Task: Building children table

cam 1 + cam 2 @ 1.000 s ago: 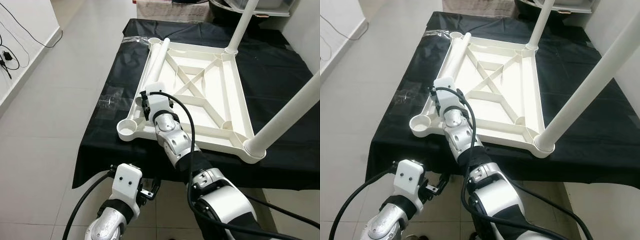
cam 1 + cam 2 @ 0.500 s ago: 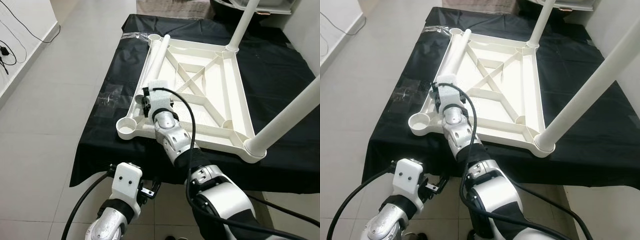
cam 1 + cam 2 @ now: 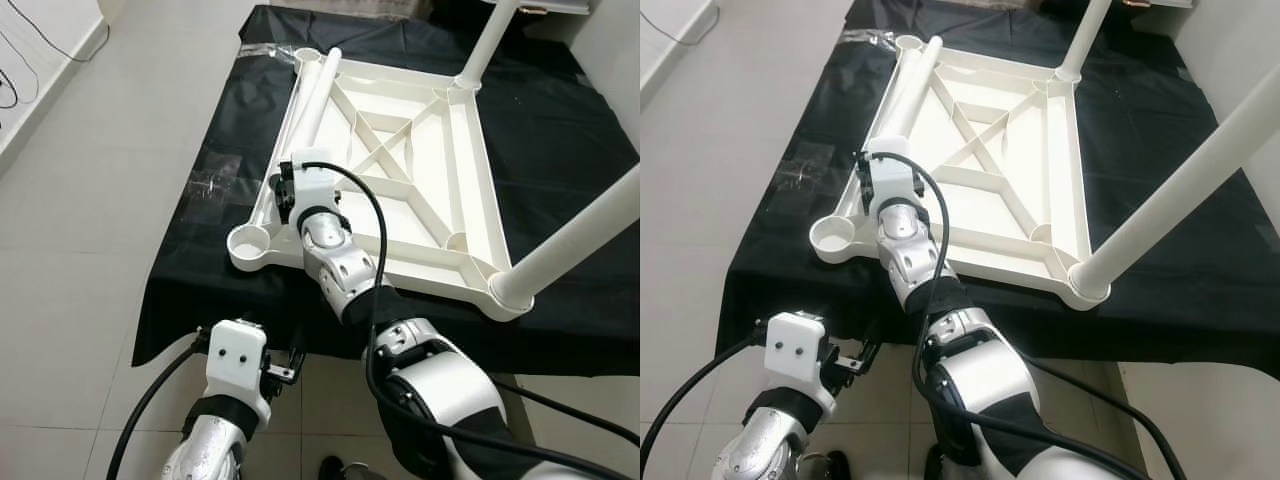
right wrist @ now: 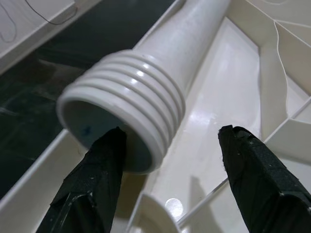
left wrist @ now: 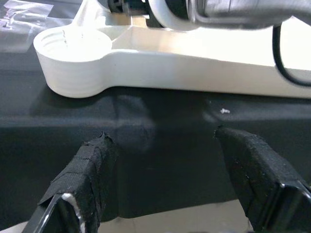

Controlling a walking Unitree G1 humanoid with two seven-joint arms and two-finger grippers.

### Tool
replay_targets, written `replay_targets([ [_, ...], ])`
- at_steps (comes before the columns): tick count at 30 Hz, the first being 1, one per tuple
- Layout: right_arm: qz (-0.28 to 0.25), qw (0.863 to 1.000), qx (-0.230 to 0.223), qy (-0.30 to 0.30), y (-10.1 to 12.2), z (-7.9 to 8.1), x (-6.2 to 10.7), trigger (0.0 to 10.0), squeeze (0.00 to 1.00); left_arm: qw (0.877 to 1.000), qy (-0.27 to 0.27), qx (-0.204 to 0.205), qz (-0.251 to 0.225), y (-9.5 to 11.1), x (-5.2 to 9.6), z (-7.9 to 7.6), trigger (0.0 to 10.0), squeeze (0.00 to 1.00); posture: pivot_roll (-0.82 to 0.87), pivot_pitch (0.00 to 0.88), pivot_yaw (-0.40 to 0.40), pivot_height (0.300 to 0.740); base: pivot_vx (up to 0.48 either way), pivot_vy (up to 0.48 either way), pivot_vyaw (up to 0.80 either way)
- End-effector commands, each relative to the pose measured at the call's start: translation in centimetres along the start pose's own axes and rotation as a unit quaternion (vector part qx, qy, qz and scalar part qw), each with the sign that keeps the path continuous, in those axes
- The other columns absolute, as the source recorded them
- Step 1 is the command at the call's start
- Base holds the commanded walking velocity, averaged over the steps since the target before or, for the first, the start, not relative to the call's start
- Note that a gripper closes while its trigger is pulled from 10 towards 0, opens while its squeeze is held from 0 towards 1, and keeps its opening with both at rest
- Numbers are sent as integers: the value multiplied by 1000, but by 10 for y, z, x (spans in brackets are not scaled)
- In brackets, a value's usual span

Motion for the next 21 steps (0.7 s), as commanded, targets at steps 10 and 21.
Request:
replay_targets([
  [10, -28, 997, -54, -39, 20, -11, -5, 10000, 0, 999, 14, 6, -29, 13, 8, -5, 10000, 0, 112, 339, -172, 740, 0, 0, 0],
  [21, -34, 996, -67, -54, 25, -16, -6, 0, 0, 999, 14, -6, -32, 14, 10, -6, 10000, 0, 113, 336, -181, 740, 0, 0, 0],
])
Point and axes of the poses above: a point about 5 cm out from each wrist's last joint towards the gripper, its own x axis pointing back from the gripper into the wrist, its own y axis along the axis of the wrist's last joint, z = x × y, the point moved 2 cm from there along -x, pointing out of the wrist towards the gripper, and after that the axes turned 13 degrees about x, right-handed, at the moved point
